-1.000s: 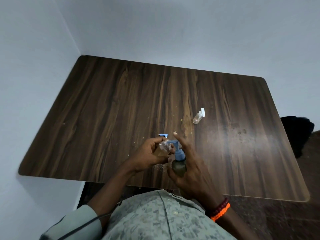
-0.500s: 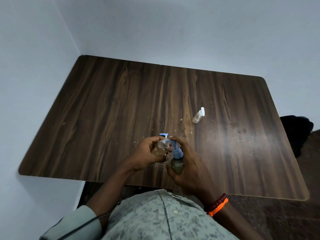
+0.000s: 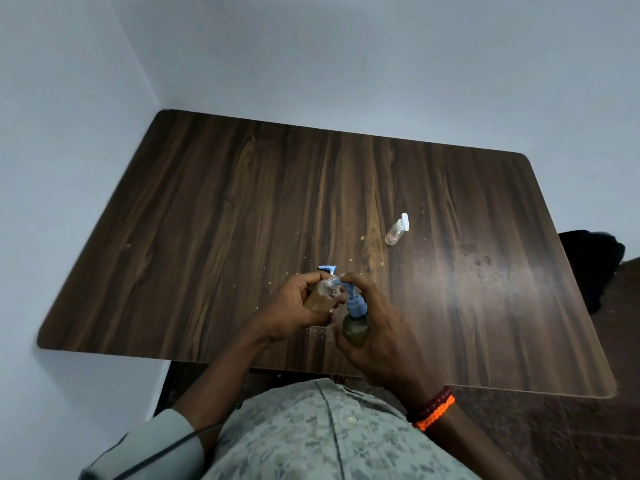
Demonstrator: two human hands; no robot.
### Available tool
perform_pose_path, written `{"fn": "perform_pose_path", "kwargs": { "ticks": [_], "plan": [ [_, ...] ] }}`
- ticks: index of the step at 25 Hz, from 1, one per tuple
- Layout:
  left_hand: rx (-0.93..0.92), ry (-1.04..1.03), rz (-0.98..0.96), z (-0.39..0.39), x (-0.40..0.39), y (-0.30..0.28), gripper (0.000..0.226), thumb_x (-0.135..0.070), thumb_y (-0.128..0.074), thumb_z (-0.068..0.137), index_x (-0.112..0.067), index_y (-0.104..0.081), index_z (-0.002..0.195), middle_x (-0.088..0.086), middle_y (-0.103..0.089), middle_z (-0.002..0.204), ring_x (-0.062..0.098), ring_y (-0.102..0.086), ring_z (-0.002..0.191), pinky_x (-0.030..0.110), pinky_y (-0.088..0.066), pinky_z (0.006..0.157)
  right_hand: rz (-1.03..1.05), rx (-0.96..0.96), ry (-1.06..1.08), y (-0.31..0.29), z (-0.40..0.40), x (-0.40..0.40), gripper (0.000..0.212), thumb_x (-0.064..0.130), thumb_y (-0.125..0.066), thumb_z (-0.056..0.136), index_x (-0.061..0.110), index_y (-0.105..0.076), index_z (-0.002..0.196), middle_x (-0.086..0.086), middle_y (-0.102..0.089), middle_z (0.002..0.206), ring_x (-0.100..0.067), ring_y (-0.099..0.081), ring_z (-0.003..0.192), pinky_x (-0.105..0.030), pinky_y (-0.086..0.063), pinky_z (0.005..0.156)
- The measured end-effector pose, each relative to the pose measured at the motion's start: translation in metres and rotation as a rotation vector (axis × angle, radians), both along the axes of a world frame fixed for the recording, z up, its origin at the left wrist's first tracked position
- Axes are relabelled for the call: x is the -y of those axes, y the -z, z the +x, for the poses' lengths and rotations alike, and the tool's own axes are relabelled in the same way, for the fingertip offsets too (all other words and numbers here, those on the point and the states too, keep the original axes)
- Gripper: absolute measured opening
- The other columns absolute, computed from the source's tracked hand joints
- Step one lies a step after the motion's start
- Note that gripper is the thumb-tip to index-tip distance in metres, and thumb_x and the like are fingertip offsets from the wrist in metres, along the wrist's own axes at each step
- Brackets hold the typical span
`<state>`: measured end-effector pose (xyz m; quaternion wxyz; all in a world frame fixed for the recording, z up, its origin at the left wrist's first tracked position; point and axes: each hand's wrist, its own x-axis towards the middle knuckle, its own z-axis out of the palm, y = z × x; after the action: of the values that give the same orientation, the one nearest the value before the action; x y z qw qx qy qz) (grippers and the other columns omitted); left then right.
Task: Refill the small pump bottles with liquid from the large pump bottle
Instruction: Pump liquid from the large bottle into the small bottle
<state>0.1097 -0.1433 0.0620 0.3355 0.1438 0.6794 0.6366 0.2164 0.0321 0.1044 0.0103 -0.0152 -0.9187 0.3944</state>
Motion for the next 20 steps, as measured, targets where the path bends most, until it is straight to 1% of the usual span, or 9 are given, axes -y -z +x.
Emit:
{"fn": "perform_pose_path", "kwargs": {
  "ticks": [2,4,8,10,12,14,16,18,20],
  "plan": [
    [-0.008,0.011,-0.010,0.0036,-0.0016,0.0008,0.051,0.011,-0.077,0.079,-0.014,-0.068,0.122,0.020,-0.073,0.120,0.039,-0.071,0.113,0.063,-0.056,0.096,0.011,0.002,0.029,0.0012,0.0010,-0.0002,0.065,0.023,-0.081,0.084,0.033,-0.045,0.137,0.007,-0.064,0.113,-0.013,-0.062,0.086,-0.024,-0.049,0.070],
    [-0.007,0.018,-0.008,0.0054,-0.0032,0.0014,0.051,0.017,-0.076,0.080,-0.008,-0.067,0.124,0.024,-0.072,0.121,0.041,-0.071,0.113,0.063,-0.056,0.096,0.005,-0.002,0.059,0.0025,0.0009,-0.0003,0.062,0.024,-0.082,0.083,0.034,-0.046,0.133,0.009,-0.064,0.105,-0.011,-0.061,0.081,-0.022,-0.047,0.068],
    [-0.001,0.017,-0.013,0.0018,-0.0009,-0.0019,0.050,0.015,-0.075,0.082,-0.009,-0.067,0.125,0.020,-0.073,0.119,0.036,-0.072,0.110,0.061,-0.057,0.095,-0.032,0.029,0.010,0.0026,0.0002,-0.0012,0.079,0.025,-0.082,0.085,0.029,-0.038,0.151,0.003,-0.065,0.128,-0.011,-0.066,0.092,-0.025,-0.058,0.076],
    [0.007,0.006,-0.008,0.0016,0.0012,-0.0016,0.049,0.014,-0.075,0.082,-0.011,-0.067,0.125,0.021,-0.073,0.119,0.044,-0.069,0.113,0.065,-0.056,0.096,-0.028,0.023,-0.011,0.0034,0.0010,-0.0010,0.079,0.026,-0.081,0.088,0.027,-0.037,0.154,0.000,-0.063,0.136,-0.014,-0.068,0.101,-0.031,-0.062,0.083],
    [0.000,0.012,-0.009,0.0031,0.0008,-0.0011,0.048,0.011,-0.076,0.082,-0.012,-0.068,0.124,0.022,-0.072,0.119,0.046,-0.067,0.113,0.066,-0.055,0.096,-0.005,0.016,0.011,0.0050,0.0018,-0.0003,0.073,0.027,-0.080,0.088,0.026,-0.040,0.149,-0.001,-0.063,0.135,-0.017,-0.067,0.100,-0.033,-0.062,0.082],
    [-0.024,0.028,-0.029,0.0056,-0.0006,-0.0005,0.047,0.010,-0.077,0.082,-0.010,-0.069,0.123,0.020,-0.073,0.119,0.042,-0.069,0.113,0.064,-0.057,0.094,-0.010,0.032,0.043,0.0055,0.0019,0.0002,0.065,0.028,-0.081,0.088,0.031,-0.043,0.140,0.000,-0.065,0.123,-0.017,-0.067,0.093,-0.036,-0.063,0.077],
    [-0.030,0.030,-0.040,0.0063,-0.0004,-0.0013,0.049,0.009,-0.078,0.081,-0.011,-0.068,0.125,0.015,-0.074,0.119,0.036,-0.071,0.112,0.060,-0.059,0.094,-0.038,0.048,0.056,0.0046,0.0003,-0.0005,0.063,0.029,-0.082,0.087,0.032,-0.044,0.137,0.001,-0.066,0.119,-0.017,-0.068,0.091,-0.038,-0.063,0.075],
    [-0.008,0.034,-0.035,0.0050,0.0011,-0.0036,0.050,0.005,-0.079,0.081,-0.017,-0.068,0.125,0.008,-0.075,0.117,0.028,-0.073,0.110,0.056,-0.060,0.095,-0.045,0.042,0.037,0.0039,-0.0011,-0.0009,0.070,0.029,-0.081,0.088,0.033,-0.040,0.144,0.001,-0.065,0.125,-0.015,-0.068,0.094,-0.030,-0.062,0.076],
    [-0.006,0.029,-0.031,0.0031,0.0023,-0.0043,0.050,0.005,-0.079,0.081,-0.019,-0.068,0.124,0.010,-0.075,0.117,0.033,-0.073,0.110,0.058,-0.059,0.094,-0.041,0.033,0.002,0.0034,-0.0015,-0.0004,0.077,0.029,-0.081,0.088,0.029,-0.037,0.151,0.002,-0.063,0.133,-0.010,-0.065,0.097,-0.013,-0.054,0.077]
  ]
}}
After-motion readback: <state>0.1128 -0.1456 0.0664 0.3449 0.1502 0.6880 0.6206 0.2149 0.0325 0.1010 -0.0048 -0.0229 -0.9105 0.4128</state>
